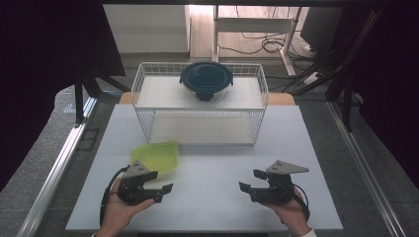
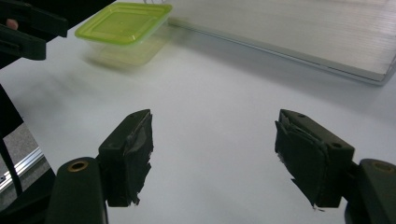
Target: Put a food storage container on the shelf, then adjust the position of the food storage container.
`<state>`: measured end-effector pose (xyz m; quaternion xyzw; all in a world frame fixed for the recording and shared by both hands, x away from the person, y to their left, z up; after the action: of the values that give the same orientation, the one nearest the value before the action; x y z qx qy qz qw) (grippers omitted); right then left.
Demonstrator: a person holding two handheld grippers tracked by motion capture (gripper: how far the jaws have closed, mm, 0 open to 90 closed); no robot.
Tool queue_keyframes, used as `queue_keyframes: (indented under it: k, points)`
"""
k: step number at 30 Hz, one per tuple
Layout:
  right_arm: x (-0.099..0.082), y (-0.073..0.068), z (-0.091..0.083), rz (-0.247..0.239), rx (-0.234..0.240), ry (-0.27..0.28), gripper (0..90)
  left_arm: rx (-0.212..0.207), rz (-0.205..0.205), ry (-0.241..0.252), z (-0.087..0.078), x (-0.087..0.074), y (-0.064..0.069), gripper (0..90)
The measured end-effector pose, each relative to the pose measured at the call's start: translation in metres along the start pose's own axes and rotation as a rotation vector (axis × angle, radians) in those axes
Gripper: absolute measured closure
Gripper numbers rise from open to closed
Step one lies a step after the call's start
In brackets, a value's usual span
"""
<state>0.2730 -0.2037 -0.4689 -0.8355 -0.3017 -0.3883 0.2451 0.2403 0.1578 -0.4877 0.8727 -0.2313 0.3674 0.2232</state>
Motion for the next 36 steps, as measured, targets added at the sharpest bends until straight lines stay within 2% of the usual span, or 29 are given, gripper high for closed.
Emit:
queue_keyframes:
  k: [4,8,13,16,18,24,28,29,30,33,36]
  points:
    - [-0.002,0.003,0.0,0.008,-0.002,-0.007,27.6,0.004,0.004,0.003,-0.001,0.002,0.0,27.0]
    - [-0.002,0.003,-0.001,0.035,0.033,-0.005,27.3,0.009,0.004,0.0,0.0,0.004,-0.001,27.3]
    - [-0.002,0.003,0.0,0.032,0.03,-0.01,27.0,0.021,0.01,0.018,-0.004,0.013,-0.004,29.1]
    - [-0.003,0.004,0.001,0.04,0.037,-0.012,26.9,0.034,-0.006,0.022,-0.007,0.02,-0.012,30.4]
    - [-0.003,0.005,0.001,0.047,0.037,-0.016,26.9,0.058,-0.024,0.019,-0.008,0.025,-0.019,30.6]
    - [-0.004,0.01,-0.001,0.06,0.028,-0.014,26.9,0.103,-0.032,0.01,-0.008,0.041,-0.042,34.3]
    - [-0.005,0.012,-0.001,0.068,0.026,-0.016,26.9,0.125,-0.041,0.026,-0.011,0.051,-0.058,42.8]
    - [-0.005,0.012,-0.001,0.071,0.025,-0.016,26.9,0.126,-0.046,0.032,-0.012,0.055,-0.063,45.8]
    - [-0.005,0.013,-0.001,0.075,0.021,-0.015,26.9,0.12,-0.044,0.036,-0.013,0.057,-0.066,52.4]
    - [-0.005,0.013,0.0,0.08,0.014,-0.015,26.9,0.122,-0.042,0.047,-0.017,0.065,-0.074,55.5]
    - [-0.005,0.014,0.0,0.081,0.012,-0.019,26.9,0.128,-0.05,0.036,-0.018,0.069,-0.083,60.6]
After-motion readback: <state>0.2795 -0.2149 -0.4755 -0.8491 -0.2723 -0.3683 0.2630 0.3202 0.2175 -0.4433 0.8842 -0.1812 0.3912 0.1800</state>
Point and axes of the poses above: each handheld gripper's, and its own axes: z roughly forward along the jaws, x roughly out of its top, y roughly to its right, the point moved 3 cm from there along z, roughly forward along the jaws
